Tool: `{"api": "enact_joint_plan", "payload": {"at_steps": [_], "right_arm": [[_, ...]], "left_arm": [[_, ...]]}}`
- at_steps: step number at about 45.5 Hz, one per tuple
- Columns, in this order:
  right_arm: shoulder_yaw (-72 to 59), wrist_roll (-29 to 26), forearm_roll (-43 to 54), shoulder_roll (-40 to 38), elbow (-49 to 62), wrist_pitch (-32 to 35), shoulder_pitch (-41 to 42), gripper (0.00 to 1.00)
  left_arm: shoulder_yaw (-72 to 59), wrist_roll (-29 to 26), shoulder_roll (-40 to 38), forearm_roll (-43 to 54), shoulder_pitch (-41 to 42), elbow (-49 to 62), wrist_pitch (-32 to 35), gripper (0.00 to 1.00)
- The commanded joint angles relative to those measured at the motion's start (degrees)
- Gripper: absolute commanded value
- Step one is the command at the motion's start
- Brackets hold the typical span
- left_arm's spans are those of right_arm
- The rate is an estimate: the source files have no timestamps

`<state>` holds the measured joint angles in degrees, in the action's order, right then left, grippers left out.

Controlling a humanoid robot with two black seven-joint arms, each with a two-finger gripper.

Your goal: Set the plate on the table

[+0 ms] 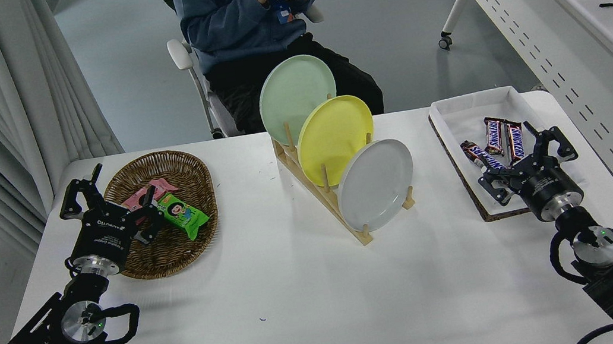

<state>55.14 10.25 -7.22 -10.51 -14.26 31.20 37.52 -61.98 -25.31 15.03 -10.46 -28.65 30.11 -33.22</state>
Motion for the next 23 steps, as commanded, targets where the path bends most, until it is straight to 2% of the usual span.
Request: {"api": "enact_joint_plan", "payload": {"at_steps": [1,4,10,15,19,23], "right_arm": [[-0.55,-0.14,0.71,-2.14,0.64,-0.18,1.51,1.0],[-3.97,-0.23,0.89,-3.37,0.37,-1.49,2.38,1.0],[-19.95,-0.31,-0.07,-5.39,-0.07,-9.31,6.6,1.0],[-31.39,-0.31,-0.08,-7.59,-1.2,-10.64,9.24,1.0],[-38.51,-0.31,0.19,-11.01,-6.55,-10.64,10.64,1.0],[-45.45,-0.32,0.45,-18.03,-15.25,-10.64,12.14,1.0]], "left_arm": [[0.02,-0.01,0.0,0.0,0.0,0.03,0.0,1.0],[0.02,-0.01,0.0,0.0,0.0,0.03,0.0,1.0],[-0.07,-0.01,0.0,0.0,0.0,0.03,0.0,1.0],[-0.07,-0.01,0.0,0.0,0.0,0.03,0.0,1.0],[0.02,-0.01,0.0,0.0,0.0,-0.06,0.0,1.0],[-0.07,-0.01,0.0,0.0,0.0,0.03,0.0,1.0]]}}
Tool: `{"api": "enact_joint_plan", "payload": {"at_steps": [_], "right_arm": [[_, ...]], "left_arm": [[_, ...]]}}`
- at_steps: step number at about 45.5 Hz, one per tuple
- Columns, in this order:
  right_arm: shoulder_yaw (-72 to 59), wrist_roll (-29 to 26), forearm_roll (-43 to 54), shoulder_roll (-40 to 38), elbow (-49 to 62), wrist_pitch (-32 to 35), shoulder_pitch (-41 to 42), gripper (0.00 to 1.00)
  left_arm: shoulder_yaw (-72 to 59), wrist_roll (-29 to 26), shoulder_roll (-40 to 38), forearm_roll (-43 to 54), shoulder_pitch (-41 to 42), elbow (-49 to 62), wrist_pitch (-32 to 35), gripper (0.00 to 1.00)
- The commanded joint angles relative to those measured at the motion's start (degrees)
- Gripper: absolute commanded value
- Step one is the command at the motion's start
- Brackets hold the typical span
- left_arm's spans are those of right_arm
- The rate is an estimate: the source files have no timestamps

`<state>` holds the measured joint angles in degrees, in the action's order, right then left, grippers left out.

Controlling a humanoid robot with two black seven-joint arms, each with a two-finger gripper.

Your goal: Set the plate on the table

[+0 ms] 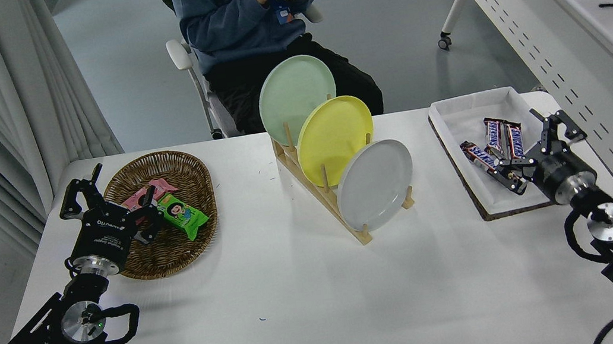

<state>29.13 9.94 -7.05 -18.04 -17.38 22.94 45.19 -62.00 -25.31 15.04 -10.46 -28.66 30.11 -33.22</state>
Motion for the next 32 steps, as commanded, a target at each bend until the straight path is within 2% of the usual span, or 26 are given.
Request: {"api": "enact_joint_plan", "payload": {"at_steps": [1,5,12,23,32], "right_arm": [[-21.38,-0.01,0.28,-12.44,-14.42,-2.37,5.08,1.0],[-29.82,-0.01,-0.24,-18.34,-22.86,-2.37,9.12,1.0],[-40.46,-0.18,-0.59,-21.77,-29.29,-2.37,16.42,1.0],[-42.14,-0.62,-6.92,-21.86,-30.52,-4.65,17.56,1.0],[-42.23,-3.17,-9.47,-23.71,-38.69,-5.71,21.95,1.0]], "left_arm": [[0.03,0.0,-0.01,0.0,0.0,0.03,0.0,1.0],[0.03,0.0,-0.01,0.0,0.0,-0.05,0.0,1.0],[0.03,0.0,-0.01,0.0,0.0,0.03,0.0,1.0],[-0.05,0.0,-0.01,0.0,0.0,-0.06,0.0,1.0],[-0.05,0.0,-0.01,0.0,0.0,0.03,0.0,1.0]]}}
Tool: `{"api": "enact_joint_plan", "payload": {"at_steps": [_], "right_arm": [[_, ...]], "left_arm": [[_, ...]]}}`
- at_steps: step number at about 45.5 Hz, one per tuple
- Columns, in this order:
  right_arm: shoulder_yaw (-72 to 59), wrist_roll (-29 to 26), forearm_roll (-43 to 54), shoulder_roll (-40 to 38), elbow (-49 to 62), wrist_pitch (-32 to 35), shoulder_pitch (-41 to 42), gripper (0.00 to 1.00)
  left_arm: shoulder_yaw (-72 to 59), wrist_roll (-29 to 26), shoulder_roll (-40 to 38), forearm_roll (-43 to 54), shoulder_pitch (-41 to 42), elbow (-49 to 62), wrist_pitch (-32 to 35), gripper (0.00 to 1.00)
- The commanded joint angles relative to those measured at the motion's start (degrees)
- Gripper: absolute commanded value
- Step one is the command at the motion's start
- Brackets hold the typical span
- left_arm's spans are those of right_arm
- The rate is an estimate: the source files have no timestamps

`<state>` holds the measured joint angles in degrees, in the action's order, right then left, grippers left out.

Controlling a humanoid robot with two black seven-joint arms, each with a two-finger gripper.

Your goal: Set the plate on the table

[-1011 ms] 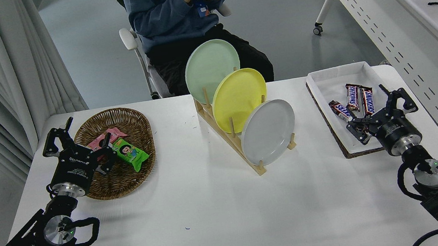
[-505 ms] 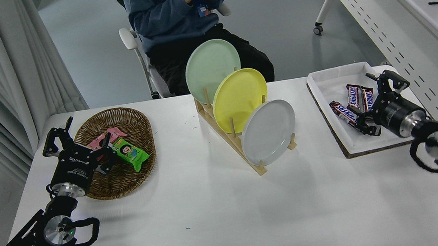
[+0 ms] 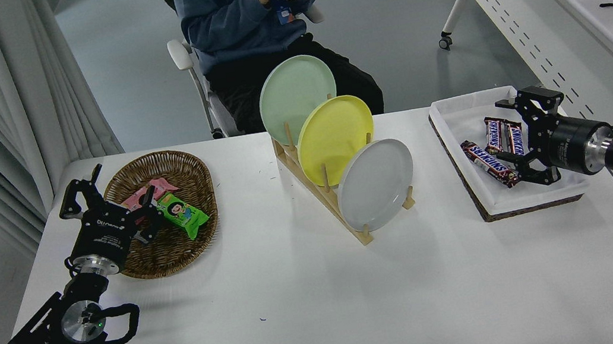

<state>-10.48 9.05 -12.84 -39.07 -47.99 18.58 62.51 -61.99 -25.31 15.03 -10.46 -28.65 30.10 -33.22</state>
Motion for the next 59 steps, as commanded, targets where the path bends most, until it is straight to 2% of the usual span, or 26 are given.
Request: {"api": "enact_joint_plan", "payload": {"at_steps": [1,8,20,23,27,34,41,50,59], "right_arm": [[-2.53,-2.54,-4.03,-2.67,-8.69,-1.53,5.16,1.0],[-2.44,-2.63,-5.0,-1.97,-13.0,-6.88,7.62,1.0],[-2.88,-2.99,-7.37,-1.97,-25.21,-27.36,12.19,1.0],[-3.58,-4.21,-7.37,-1.71,-27.42,-30.44,12.81,1.0],[-3.5,-5.97,-7.37,-1.53,-29.26,-30.89,13.6,1.0],[-3.49,-5.89,-7.37,1.01,-29.62,-30.97,13.6,1.0],[-6.56,-6.5,-7.55,5.67,-29.35,-35.98,13.87,1.0],[-7.62,-6.41,-6.41,9.98,-29.35,-35.72,15.36,1.0],[-7.8,-6.41,-2.11,10.16,-28.04,-35.64,15.71,1.0]], "left_arm": [[-0.06,0.0,0.0,0.0,0.0,0.05,0.0,1.0],[0.03,0.0,0.0,0.0,0.0,0.05,0.0,1.0],[0.03,0.0,0.0,0.0,0.0,-0.04,0.0,1.0],[0.03,0.0,0.0,0.0,0.0,-0.04,0.0,1.0],[0.03,0.0,0.0,0.0,0.0,-0.04,0.0,1.0],[0.03,0.0,0.0,0.0,0.0,-0.04,0.0,1.0],[0.03,0.0,0.0,0.0,0.0,-0.04,0.0,1.0],[0.03,0.0,0.0,0.0,0.0,-0.04,0.0,1.0],[0.03,0.0,0.0,0.0,0.0,-0.04,0.0,1.0]]}}
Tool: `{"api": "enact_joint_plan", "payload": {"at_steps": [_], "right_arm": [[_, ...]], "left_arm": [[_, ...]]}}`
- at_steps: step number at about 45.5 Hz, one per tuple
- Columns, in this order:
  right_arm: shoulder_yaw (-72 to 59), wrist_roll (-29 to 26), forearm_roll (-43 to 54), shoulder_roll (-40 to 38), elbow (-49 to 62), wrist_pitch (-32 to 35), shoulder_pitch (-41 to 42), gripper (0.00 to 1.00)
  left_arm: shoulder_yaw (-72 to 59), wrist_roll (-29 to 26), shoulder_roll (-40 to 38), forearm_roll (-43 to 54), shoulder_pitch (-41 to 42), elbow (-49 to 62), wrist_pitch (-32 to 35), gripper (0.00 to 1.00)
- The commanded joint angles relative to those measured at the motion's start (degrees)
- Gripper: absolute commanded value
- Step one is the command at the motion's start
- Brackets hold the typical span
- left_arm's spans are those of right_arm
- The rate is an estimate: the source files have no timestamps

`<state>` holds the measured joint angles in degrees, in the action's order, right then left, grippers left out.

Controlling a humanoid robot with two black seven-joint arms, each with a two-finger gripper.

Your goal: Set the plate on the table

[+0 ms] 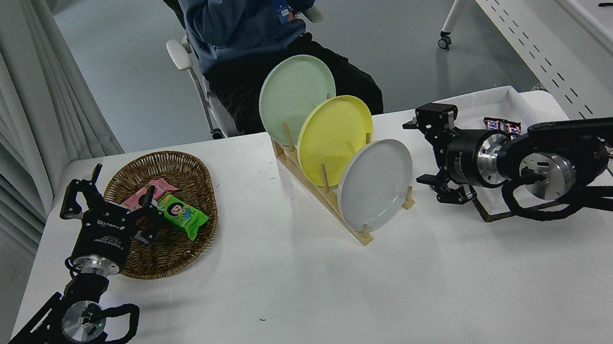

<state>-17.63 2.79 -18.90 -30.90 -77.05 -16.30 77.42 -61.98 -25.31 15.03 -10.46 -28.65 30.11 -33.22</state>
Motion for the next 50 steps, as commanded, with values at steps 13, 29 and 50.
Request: {"api": "enact_joint_plan", "payload": {"at_steps": [13,29,50], "right_arm": [[-1.44,-0.15,9.58,4.97,6.21,6.19,1.15,1.0],[-5.93,-0.24,9.58,6.64,8.49,9.79,3.0,1.0],[1.55,-10.43,5.19,12.0,25.46,23.15,-2.72,1.0]], "left_arm": [[-0.07,0.0,0.0,0.0,0.0,0.03,0.0,1.0],[0.01,0.0,0.0,0.0,0.0,0.03,0.0,1.0],[0.01,0.0,0.0,0.0,0.0,0.03,0.0,1.0]]}}
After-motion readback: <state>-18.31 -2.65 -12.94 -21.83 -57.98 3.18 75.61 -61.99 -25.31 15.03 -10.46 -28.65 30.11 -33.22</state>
